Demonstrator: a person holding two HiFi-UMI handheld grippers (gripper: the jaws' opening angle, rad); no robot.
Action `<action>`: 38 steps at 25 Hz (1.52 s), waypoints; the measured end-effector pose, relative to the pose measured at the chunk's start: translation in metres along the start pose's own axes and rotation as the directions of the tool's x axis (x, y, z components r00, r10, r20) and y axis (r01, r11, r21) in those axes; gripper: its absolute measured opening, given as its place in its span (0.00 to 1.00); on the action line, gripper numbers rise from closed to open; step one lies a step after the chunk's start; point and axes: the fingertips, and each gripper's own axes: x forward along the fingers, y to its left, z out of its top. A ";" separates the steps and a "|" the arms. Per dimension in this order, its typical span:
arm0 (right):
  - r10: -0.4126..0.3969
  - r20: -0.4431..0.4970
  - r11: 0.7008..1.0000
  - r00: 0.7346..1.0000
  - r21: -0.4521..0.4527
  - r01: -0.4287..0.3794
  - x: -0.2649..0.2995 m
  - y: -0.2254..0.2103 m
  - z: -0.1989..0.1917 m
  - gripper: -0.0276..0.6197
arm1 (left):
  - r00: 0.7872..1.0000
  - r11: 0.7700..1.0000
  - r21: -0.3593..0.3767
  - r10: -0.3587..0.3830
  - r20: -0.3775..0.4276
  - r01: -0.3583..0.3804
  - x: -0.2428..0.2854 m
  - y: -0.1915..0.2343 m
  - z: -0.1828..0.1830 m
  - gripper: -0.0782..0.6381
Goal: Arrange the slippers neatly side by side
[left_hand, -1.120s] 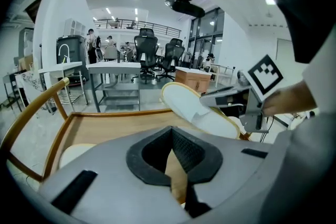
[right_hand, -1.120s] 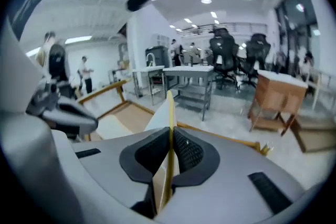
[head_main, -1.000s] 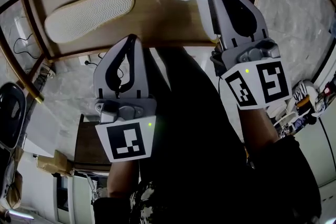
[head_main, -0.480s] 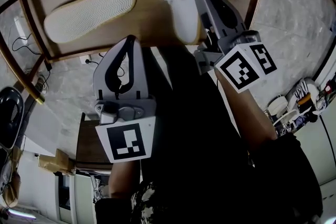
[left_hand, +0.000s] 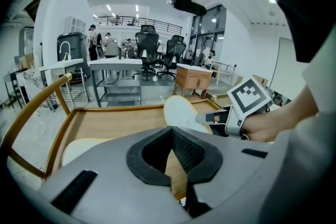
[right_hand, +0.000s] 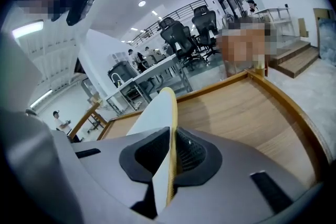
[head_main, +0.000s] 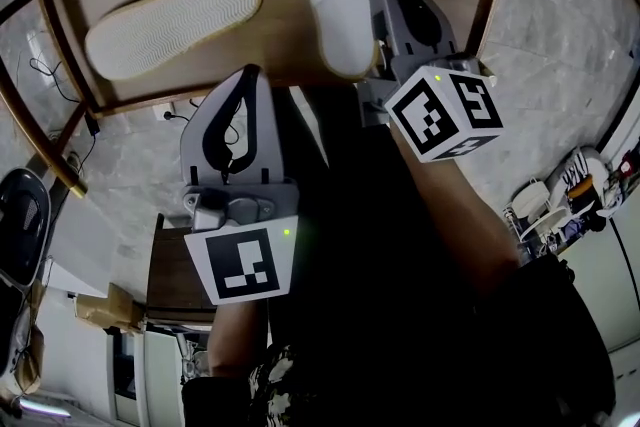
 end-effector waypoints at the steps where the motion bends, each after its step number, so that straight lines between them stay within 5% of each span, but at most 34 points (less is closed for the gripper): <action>1: -0.007 -0.002 1.000 1.000 0.007 0.007 0.000 0.001 -0.003 0.08 | 1.000 1.000 -0.003 -0.001 -0.005 0.001 -0.001 -0.001 0.000 0.11; 11: -0.097 -0.019 0.991 0.995 -0.090 0.094 0.001 -0.007 -0.010 0.10 | 0.999 0.999 0.036 -0.027 -0.027 0.028 0.000 -0.001 0.003 0.11; 23: -0.109 0.014 0.976 0.994 -0.190 0.109 -0.015 -0.008 0.000 0.13 | 0.997 0.997 0.050 -0.061 -0.053 0.064 0.002 0.001 -0.002 0.11; 29: -0.109 0.056 0.964 0.992 -0.238 0.119 -0.035 -0.012 0.025 0.04 | 0.997 0.998 0.031 -0.056 -0.062 0.058 0.001 0.013 -0.006 0.11; 33: -0.012 0.039 0.945 0.999 -0.326 0.024 -0.038 0.017 0.027 0.04 | 0.996 0.998 0.050 -0.037 -0.086 0.042 -0.004 0.026 -0.014 0.11; 38: 0.147 -0.060 0.863 0.987 -0.480 -0.157 -0.020 0.085 0.003 0.04 | 0.991 1.000 0.021 -0.010 -0.136 0.013 -0.009 0.051 -0.035 0.11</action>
